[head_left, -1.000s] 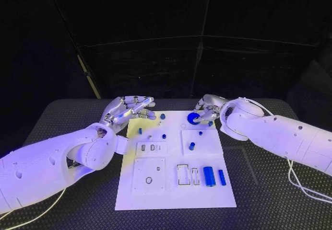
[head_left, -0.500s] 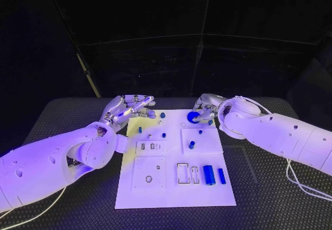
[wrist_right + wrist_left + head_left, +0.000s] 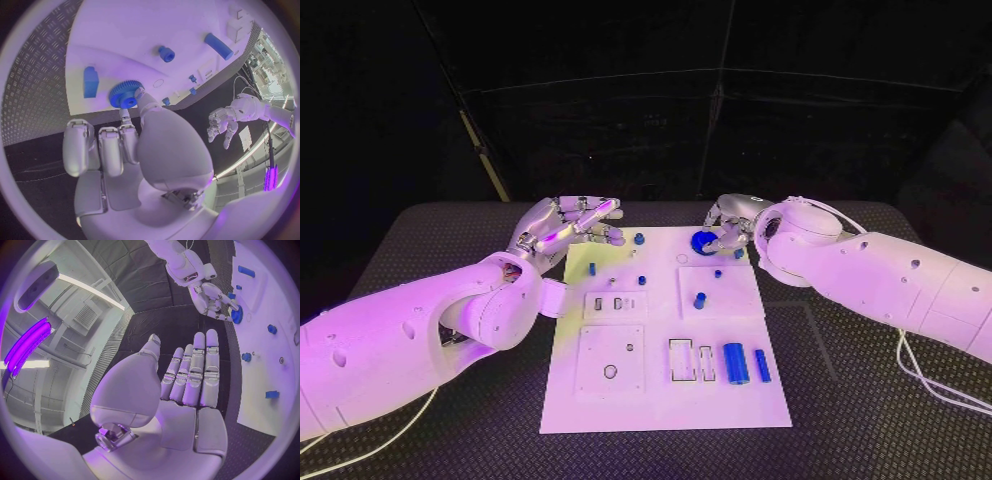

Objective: Assemble the parts on the task board

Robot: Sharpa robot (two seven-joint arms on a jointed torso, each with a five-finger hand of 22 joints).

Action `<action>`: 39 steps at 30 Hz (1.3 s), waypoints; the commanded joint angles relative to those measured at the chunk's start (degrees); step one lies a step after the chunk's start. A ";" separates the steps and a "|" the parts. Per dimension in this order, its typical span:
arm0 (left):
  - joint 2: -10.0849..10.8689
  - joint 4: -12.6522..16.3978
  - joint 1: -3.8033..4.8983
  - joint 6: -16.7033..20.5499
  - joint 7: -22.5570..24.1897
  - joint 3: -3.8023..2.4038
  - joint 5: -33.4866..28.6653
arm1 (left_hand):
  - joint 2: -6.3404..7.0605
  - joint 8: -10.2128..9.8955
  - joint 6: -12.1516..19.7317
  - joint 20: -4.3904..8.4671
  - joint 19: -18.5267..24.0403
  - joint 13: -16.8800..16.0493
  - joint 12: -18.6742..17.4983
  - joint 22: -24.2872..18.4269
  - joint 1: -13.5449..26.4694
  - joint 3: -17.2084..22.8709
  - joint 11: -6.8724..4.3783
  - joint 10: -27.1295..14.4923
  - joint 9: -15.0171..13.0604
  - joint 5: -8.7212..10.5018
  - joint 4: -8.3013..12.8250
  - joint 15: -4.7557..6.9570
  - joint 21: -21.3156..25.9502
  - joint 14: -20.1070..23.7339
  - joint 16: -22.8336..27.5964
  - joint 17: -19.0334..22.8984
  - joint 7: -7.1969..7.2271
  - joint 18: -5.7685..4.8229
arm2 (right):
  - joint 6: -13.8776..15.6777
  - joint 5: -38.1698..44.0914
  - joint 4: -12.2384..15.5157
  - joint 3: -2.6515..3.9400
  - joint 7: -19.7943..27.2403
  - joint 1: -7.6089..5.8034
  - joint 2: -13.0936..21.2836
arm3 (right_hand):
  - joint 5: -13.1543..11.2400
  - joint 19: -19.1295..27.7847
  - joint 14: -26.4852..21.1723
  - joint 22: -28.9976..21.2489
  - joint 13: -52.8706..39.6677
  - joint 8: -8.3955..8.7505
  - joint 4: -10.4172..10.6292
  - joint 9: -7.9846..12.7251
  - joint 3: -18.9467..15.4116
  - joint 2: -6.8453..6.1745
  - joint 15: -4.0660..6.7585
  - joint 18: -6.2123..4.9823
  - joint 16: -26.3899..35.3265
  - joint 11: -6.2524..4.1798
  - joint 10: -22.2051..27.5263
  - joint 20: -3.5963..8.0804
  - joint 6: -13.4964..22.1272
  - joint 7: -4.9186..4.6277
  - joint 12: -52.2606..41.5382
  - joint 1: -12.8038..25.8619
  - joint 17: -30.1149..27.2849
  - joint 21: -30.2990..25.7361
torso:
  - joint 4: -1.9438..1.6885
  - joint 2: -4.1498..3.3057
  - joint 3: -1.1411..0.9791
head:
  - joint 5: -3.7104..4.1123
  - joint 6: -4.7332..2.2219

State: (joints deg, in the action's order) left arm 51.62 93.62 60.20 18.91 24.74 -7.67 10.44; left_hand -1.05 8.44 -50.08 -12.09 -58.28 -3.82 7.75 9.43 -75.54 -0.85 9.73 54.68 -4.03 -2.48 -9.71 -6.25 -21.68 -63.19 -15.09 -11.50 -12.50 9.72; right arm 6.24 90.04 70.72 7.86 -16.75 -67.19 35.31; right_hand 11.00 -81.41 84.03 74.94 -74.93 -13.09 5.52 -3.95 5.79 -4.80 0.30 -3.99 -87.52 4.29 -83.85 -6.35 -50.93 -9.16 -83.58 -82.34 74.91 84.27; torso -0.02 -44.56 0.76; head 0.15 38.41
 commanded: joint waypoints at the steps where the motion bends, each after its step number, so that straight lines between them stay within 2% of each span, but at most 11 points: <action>1: 0.04 0.13 0.09 -0.64 0.05 -0.06 0.23 | -0.41 -0.20 -0.24 -0.04 -0.24 0.05 -0.33 -0.09 0.02 -0.43 0.20 0.09 0.07 -0.22 0.02 -0.19 -0.08 -0.13 0.11 -0.05 -0.43 0.54 | -1.80 1.37 -0.28 -0.14 -1.06 0.12 -0.05 | -0.23 -0.38 4.49 0.65 -6.42 -0.36 -0.44 -0.11 0.53 0.37 -0.29 0.92 -0.34 -0.11 -0.55 0.13 -0.75 -0.01 -0.42 -0.63 7.53 0.32 | -0.04 -0.02 0.00 | 0.02 0.02; 4: 0.12 0.17 0.09 -0.64 0.01 -0.06 0.23 | -0.41 -0.20 -0.24 -0.04 -0.24 0.05 -0.33 -0.09 0.02 -0.43 0.20 0.09 0.07 -0.22 0.02 -0.19 -0.08 -0.13 0.11 -0.05 -0.43 0.54 | 0.21 2.03 -0.10 -0.14 -0.83 0.12 -0.07 | -1.81 -0.48 4.48 0.88 -7.26 -0.70 -1.35 -0.08 2.50 1.65 -0.11 0.95 -0.35 -0.32 -1.10 0.27 -1.92 0.22 -0.98 -1.19 7.55 0.43 | -0.03 0.02 0.00 | -0.06 -0.01; 7: 0.17 0.22 0.09 -0.64 0.00 -0.06 0.23 | -0.41 -0.20 -0.24 -0.04 -0.24 0.05 -0.33 -0.09 0.02 -0.43 0.20 0.09 0.07 -0.22 0.02 -0.19 -0.08 -0.13 0.11 -0.05 -0.43 0.54 | 2.84 2.95 0.50 -0.14 -0.13 0.13 0.01 | -1.21 -0.82 4.52 1.49 -8.36 -0.95 -2.01 -0.08 3.99 2.11 0.11 1.08 -0.40 -0.60 -1.83 0.43 -3.17 0.54 -1.74 -1.25 7.70 0.68 | 0.00 0.04 0.01 | -0.09 -0.04; 12: 0.23 0.29 0.09 -0.66 0.01 -0.06 0.23 | -0.41 -0.20 -0.24 -0.04 -0.24 0.05 -0.33 -0.09 0.02 -0.43 0.20 0.09 0.07 -0.22 0.02 -0.19 -0.08 -0.13 0.11 -0.05 -0.43 0.54 | 8.04 4.72 3.03 -0.14 1.49 0.15 0.44 | -0.36 -1.26 4.58 2.24 -9.47 -0.80 -2.70 0.04 5.60 1.86 0.35 1.23 -0.49 -0.87 -2.58 0.68 -4.21 0.85 -2.52 -0.52 7.99 1.00 | 0.01 0.05 -0.01 | -0.34 -0.23; 15: 0.29 0.26 0.09 -0.63 0.06 -0.06 0.23 | -0.48 -0.23 -0.28 -0.04 -0.23 0.05 -0.37 -0.10 0.03 -0.45 0.19 0.13 0.08 -0.22 0.02 -0.19 -0.07 -0.13 0.14 -0.08 -0.43 0.54 | 11.34 6.26 5.83 -0.13 2.15 0.15 0.84 | -0.25 -1.64 4.60 2.90 -9.66 -0.56 -3.00 0.11 6.30 1.53 0.43 1.38 -0.52 -0.94 -2.71 0.77 -4.47 0.92 -2.63 0.02 8.09 1.26 | -0.06 0.09 0.03 | -0.47 -0.36; 19: 0.41 0.14 0.10 -0.61 0.15 -0.06 0.23 | -0.48 -0.23 -0.28 -0.04 -0.23 0.05 -0.37 -0.10 0.03 -0.45 0.19 0.13 0.08 -0.22 0.02 -0.19 -0.07 -0.13 0.14 -0.08 -0.43 0.54 | 13.64 8.23 9.41 -0.12 1.94 0.15 0.83 | -0.34 -2.02 4.63 3.56 -9.86 -0.24 -3.23 0.16 6.99 1.17 0.48 1.52 -0.57 -0.99 -2.86 0.83 -4.71 0.96 -2.76 0.74 8.26 1.52 | -0.11 -0.01 0.04 | -0.59 -0.52; 23: 0.50 -0.10 0.11 -0.57 0.21 -0.06 0.23 | -0.50 -0.23 -0.29 -0.04 -0.23 0.05 -0.39 -0.10 0.02 -0.46 0.19 0.15 0.08 -0.22 0.02 -0.19 -0.06 -0.13 0.15 -0.09 -0.43 0.54 | 13.53 9.41 11.13 -0.12 1.22 0.14 -0.48 | -0.63 -2.18 4.63 3.83 -9.92 0.06 -3.38 0.17 7.54 0.84 0.51 1.57 -0.56 -1.01 -2.90 0.86 -4.96 0.99 -2.78 1.44 8.25 1.62 | -0.17 -0.03 0.02 | -0.69 -0.51; 27: 0.58 -0.36 0.12 -0.53 0.27 -0.06 0.23 | -0.50 -0.23 -0.29 -0.04 -0.23 0.05 -0.39 -0.10 0.02 -0.46 0.19 0.15 0.08 -0.22 0.02 -0.19 -0.06 -0.13 0.15 -0.09 -0.43 0.54 | 12.48 9.88 10.65 -0.29 0.82 0.13 -2.90 | -1.09 -2.29 4.63 4.02 -9.88 0.31 -3.52 0.17 8.03 0.68 0.53 1.61 -0.56 -1.03 -2.88 0.89 -5.18 1.03 -2.73 1.95 8.23 1.70 | -0.10 -0.04 0.08 | -0.80 -0.43; 30: 0.60 -0.54 0.12 -0.48 0.33 -0.06 0.23 | -0.50 -0.23 -0.29 -0.04 -0.23 0.05 -0.39 -0.10 0.02 -0.46 0.19 0.15 0.08 -0.22 0.02 -0.19 -0.06 -0.13 0.15 -0.09 -0.43 0.54 | 11.65 9.90 9.67 -1.37 0.63 0.12 -4.63 | -1.32 -2.36 4.63 4.14 -9.91 0.45 -3.61 0.17 8.29 0.59 0.54 1.64 -0.56 -1.05 -2.90 0.90 -5.28 1.04 -2.74 2.22 8.24 1.74 | -0.03 -0.06 0.04 | -0.95 -0.41; 35: 0.55 -0.70 0.13 -0.45 0.42 -0.07 0.23 | -0.50 -0.23 -0.29 -0.04 -0.23 0.05 -0.39 -0.10 0.02 -0.46 0.19 0.15 0.08 -0.22 0.02 -0.19 -0.06 -0.13 0.15 -0.09 -0.43 0.54 | 10.02 9.85 7.26 -2.93 0.48 0.11 -7.32 | -1.50 -2.43 4.62 4.28 -9.93 0.61 -3.66 0.18 8.53 0.54 0.54 1.67 -0.55 -1.05 -2.91 0.90 -5.34 1.03 -2.75 2.49 8.21 1.79 | -0.16 -0.08 0.06 | -0.99 -0.29; 39: 0.53 -0.71 0.13 -0.43 0.48 -0.07 0.23 | -0.50 -0.23 -0.29 -0.04 -0.23 0.05 -0.39 -0.10 0.02 -0.46 0.19 0.15 0.08 -0.22 0.02 -0.19 -0.06 -0.13 0.15 -0.09 -0.43 0.54 | 8.89 9.83 5.35 -3.71 0.42 0.11 -9.13 | -1.58 -2.44 4.62 4.30 -9.94 0.73 -3.68 0.18 8.68 0.53 0.54 1.67 -0.54 -1.04 -2.91 0.91 -5.35 1.02 -2.74 2.70 8.18 1.80 | -0.05 -0.11 -0.01 | -1.04 -0.25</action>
State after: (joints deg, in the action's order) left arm 52.18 92.85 60.22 18.89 24.62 -7.68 10.44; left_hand -1.05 8.45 -50.08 -12.09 -58.28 -3.82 7.75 9.39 -75.54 -0.85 9.73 54.68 -4.05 -2.48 -9.71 -6.25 -21.68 -63.19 -15.09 -11.53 -12.50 9.72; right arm 16.57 99.07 76.45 4.18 -16.05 -66.92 26.46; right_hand 9.65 -83.56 84.03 74.92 -74.92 -12.57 1.84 -3.68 14.08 -4.35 0.30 -3.09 -87.74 3.68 -84.03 -5.43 -55.03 -8.80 -86.03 -80.49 74.94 85.86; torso -0.14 -44.64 0.80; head -0.82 38.12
